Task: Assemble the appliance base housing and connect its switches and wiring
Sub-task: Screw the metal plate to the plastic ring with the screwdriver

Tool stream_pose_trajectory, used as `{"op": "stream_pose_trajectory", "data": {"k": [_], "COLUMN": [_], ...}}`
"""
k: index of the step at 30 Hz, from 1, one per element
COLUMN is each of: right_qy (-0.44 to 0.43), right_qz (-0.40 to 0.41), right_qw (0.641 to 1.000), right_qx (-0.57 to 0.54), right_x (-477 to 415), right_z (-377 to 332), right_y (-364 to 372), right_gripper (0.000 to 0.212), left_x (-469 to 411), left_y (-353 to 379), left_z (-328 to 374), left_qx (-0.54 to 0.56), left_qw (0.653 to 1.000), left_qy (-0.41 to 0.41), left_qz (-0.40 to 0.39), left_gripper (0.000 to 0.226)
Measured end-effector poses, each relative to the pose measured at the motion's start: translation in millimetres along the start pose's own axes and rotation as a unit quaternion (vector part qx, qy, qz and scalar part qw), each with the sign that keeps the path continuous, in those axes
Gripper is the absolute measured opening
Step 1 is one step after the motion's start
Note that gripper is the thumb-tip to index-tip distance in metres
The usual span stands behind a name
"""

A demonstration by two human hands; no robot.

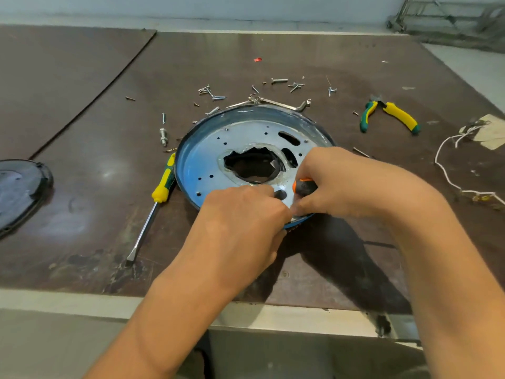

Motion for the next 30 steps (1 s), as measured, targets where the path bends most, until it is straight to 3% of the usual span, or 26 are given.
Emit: {"op": "stream_pose_trajectory", "data": {"k": [3, 7, 16, 22, 30], "right_qy": [-0.021, -0.005, 0.058, 0.032, 0.032], "right_qz": [0.006, 0.008, 0.020, -0.021, -0.014], "right_qw": [1.000, 1.000, 0.998, 0.999, 0.999], "right_qx": [-0.001, -0.029, -0.005, -0.010, 0.011], "right_x": [-1.2, -2.9, -4.2, -2.2, 0.4], "right_z": [-5.0, -1.0, 2.9, -0.1, -4.9], "right_y": [0.6, 0.1, 3.7, 7.7, 3.2], "right_gripper": [0.035, 0.028, 0.042, 0.030, 0.034], "left_x": [1.6, 0.6, -0.4, 0.3, -1.3], "left_y": [0.8, -0.4, 1.7, 2.8, 4.1], "left_z": [-3.0, -2.9, -3.5, -4.3, -2.4], "left_qx": [-0.011, -0.015, -0.013, 0.000, 0.033], "left_qw": [1.000, 1.000, 1.000, 0.999, 0.998], "left_qy": [0.005, 0.012, 0.016, 0.036, 0.053], "left_qz": [0.005, 0.001, -0.020, -0.019, 0.005], "left_gripper": [0.023, 0.030, 0.028, 0.029, 0.028]}}
Point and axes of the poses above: each hand's wrist, its own x-axis away from the middle knuckle, its own y-axis out of the palm, z = x × y, the point moved 8 cm from there along -x, towards the middle knuckle, and after that the axes turned 1 degree about x, right-handed, at the moved point
